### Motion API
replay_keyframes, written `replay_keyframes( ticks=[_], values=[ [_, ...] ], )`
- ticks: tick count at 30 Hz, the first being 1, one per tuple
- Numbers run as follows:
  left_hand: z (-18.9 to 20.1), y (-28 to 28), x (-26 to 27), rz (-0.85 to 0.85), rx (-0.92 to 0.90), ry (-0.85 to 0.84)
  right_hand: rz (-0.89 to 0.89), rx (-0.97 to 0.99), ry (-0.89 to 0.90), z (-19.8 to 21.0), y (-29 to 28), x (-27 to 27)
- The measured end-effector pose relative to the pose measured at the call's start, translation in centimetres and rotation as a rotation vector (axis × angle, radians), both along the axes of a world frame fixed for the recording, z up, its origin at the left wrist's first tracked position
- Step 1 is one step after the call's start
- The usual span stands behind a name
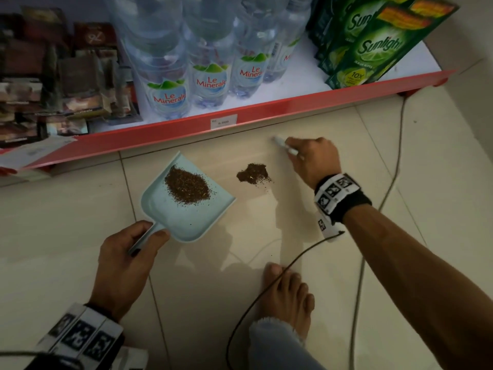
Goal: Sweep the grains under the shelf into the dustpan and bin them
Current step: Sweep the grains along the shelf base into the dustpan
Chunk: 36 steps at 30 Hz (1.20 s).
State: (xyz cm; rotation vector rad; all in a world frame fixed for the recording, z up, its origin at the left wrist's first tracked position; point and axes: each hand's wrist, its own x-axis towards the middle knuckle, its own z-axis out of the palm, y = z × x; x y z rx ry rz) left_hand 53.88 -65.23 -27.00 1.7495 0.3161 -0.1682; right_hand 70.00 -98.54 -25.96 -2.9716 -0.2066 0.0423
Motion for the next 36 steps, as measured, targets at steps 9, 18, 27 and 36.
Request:
replay_keyframes(
  ticks=[9,18,27,36],
  values=[
    [-0.6,-0.7,-0.1,-0.058,0.059,0.071,0.149,0.131,-0.173,0.2,-0.3,-3.7],
    [-1.0,-0.8,-0.1,-0.086,0.073,0.069,0.017,0.118,0.013,-1.2,2.3,1.1],
    [-1.0,-0.5,0.1,-0.088,0.082,0.09,0.539,0.274,0.343,0.5,-1.6,-1.6],
    [-2.0,-1.6,1.3,-0.147,0.144,0.12,-0.018,0.47,-0.181,0.0,-4.0,-3.7]
  ],
)
